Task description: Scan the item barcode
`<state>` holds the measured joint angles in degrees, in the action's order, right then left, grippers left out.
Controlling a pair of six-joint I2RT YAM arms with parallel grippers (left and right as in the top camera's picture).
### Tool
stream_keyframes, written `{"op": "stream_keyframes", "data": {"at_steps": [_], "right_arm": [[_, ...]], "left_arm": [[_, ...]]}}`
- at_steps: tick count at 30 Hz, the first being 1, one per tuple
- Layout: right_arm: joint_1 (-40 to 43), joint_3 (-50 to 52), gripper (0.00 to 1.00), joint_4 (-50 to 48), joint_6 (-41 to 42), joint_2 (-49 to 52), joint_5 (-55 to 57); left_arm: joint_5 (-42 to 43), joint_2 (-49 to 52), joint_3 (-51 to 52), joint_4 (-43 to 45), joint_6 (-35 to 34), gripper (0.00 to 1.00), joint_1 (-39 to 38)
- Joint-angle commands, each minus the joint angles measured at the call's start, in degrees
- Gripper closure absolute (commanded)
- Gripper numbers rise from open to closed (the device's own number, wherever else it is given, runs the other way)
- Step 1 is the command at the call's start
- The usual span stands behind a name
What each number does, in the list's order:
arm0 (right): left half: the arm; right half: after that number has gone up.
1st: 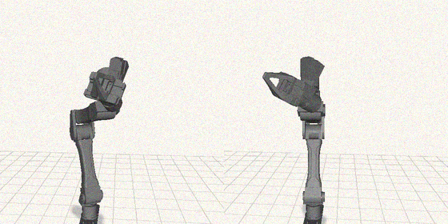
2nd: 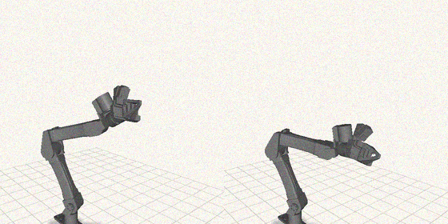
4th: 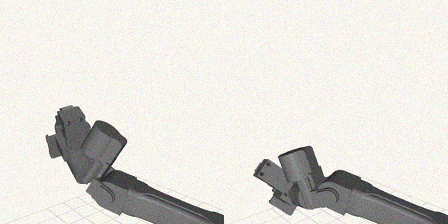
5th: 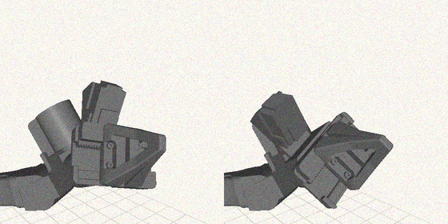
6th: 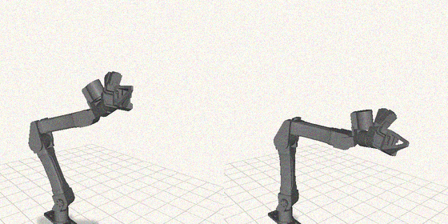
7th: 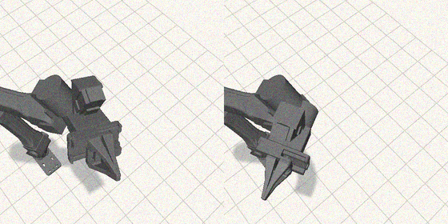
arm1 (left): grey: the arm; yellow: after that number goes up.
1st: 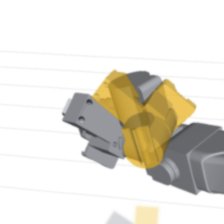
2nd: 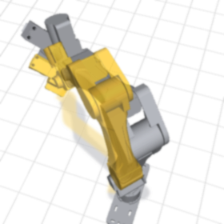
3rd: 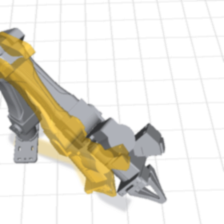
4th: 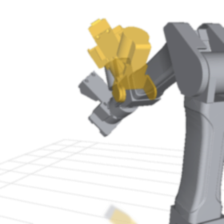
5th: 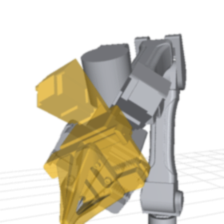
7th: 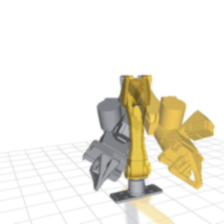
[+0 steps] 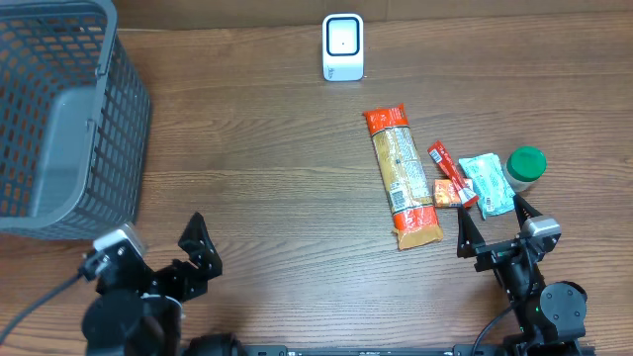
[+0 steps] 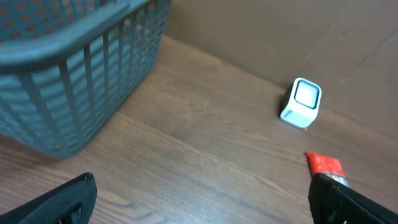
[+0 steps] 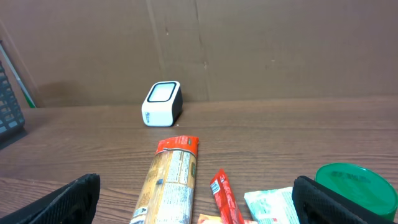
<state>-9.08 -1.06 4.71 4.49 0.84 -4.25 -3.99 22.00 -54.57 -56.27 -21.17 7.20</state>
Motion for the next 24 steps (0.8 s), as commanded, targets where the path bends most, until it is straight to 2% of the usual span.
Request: {"op": "stream_keyframes", "data": {"at_steps": [1, 10, 15, 20, 24], "right_arm": [[0.22, 0.59, 0.0, -0.28, 0.15, -0.68, -0.13], [0.22, 0.59, 0.0, -0.28, 0.15, -0.68, -0.15], [0.22, 0.59, 0.0, -0.28, 0.15, -0.68, -0.13], [0.22, 0.59, 0.0, -0.28, 0.15, -0.68, -0.15], [0.22, 0.59, 0.0, -0.31, 0.15, -0.68, -0.13]], "left_arm": [[-1.11, -5.29, 5.16, 4.9, -2.43, 0.0, -0.22], [0.98, -18.29, 20.96, 37.81, -2.43, 0.0, -0.24], [1.11, -21.7, 30.38, 61.31, -2.69, 0.0, -0.9], [1.22, -21.77, 36.57, 72.17, -4.44, 0.0, -1.33], [1.22, -21.77, 41.31, 73.24, -4.61, 0.0, -2.32]]}}
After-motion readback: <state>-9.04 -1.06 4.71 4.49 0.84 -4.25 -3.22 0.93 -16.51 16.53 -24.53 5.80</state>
